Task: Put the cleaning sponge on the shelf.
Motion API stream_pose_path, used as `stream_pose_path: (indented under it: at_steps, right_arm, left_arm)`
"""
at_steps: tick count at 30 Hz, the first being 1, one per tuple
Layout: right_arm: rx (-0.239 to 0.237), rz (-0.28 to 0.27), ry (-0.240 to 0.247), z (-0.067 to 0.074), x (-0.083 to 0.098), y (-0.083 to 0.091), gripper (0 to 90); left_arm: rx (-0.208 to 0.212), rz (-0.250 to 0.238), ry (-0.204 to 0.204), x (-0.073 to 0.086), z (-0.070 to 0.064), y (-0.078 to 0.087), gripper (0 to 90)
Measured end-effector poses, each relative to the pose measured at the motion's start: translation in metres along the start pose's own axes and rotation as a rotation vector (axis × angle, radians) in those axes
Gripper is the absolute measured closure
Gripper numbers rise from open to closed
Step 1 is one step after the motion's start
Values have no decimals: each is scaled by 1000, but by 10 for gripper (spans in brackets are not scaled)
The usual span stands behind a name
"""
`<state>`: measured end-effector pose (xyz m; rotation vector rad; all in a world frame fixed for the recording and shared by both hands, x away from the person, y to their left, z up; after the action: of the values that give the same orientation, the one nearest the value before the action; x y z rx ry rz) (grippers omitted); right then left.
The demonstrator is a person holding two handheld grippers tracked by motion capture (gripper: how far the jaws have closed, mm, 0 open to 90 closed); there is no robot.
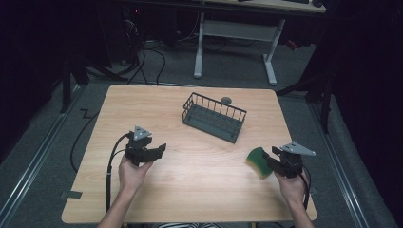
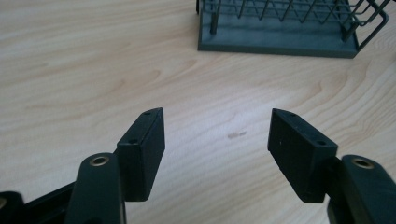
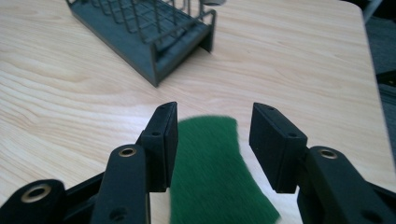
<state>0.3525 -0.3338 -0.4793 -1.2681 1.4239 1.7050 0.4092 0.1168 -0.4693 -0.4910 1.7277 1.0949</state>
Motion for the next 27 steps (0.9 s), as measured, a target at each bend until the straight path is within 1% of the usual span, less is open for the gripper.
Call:
stream_pose_path:
  at_steps: [2, 6, 7, 8, 9, 11, 14, 15, 17, 18, 21, 23, 24, 25, 27]
  right_arm:
    - [-5, 1, -1, 1, -2, -2, 524]
    - [-34, 2, 6, 7, -11, -11, 532]
    - [-41, 7, -1, 9, -16, -16, 538]
    - [-41, 7, -1, 9, -16, -16, 538]
    - [-45, 7, 2, 10, -19, -18, 540]
    - [-56, 6, -2, 10, -26, -26, 539]
    - [-59, 4, -16, 11, -32, -31, 536]
    - [-61, 7, -28, 11, -38, -35, 534]
    - [-63, 1, -29, 11, -41, -37, 533]
    - [-62, 4, -30, 12, -48, -43, 530]
    - [-61, 2, -28, 13, -54, -48, 526]
    - [-62, 1, -24, 15, -60, -54, 523]
    - [-63, 2, -25, 16, -63, -57, 519]
    - [-63, 5, -26, 17, -65, -60, 518]
    - [-61, 8, -31, 18, -70, -67, 509]
  left_arm:
    - [3, 4, -10, -9, -1, -5, 370]
    - [3, 12, -28, -27, -2, -17, 379]
    - [4, 12, -27, -30, -2, -19, 384]
    - [14, 8, -26, -34, -2, -21, 384]
    - [19, 8, -34, -39, -3, -24, 393]
    - [15, 2, -48, -46, -4, -29, 412]
    - [35, 5, -38, -59, -4, -38, 417]
    - [34, 3, -44, -62, -5, -40, 434]
    - [28, -1, -58, -71, -7, -47, 433]
    - [29, -5, -58, -75, -8, -49, 434]
    - [24, -8, -57, -87, -8, -61, 437]
    - [17, -13, -71, -95, -8, -70, 444]
    - [10, -4, -68, -98, -8, -74, 450]
    - [8, -9, -71, -100, -8, -77, 451]
    - [6, -5, -62, -106, -6, -87, 453]
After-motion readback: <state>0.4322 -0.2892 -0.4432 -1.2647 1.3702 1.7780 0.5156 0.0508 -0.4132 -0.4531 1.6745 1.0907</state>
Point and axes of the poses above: each handheld gripper's, and its own axes: y roughly backward along the jaws, x roughly out of its underside, z roughly to its left, the point moved 2 cm from there along -y, roughly forward along the jaws, and after that the axes turned 12 degrees about -z, right-handed, at the moved point
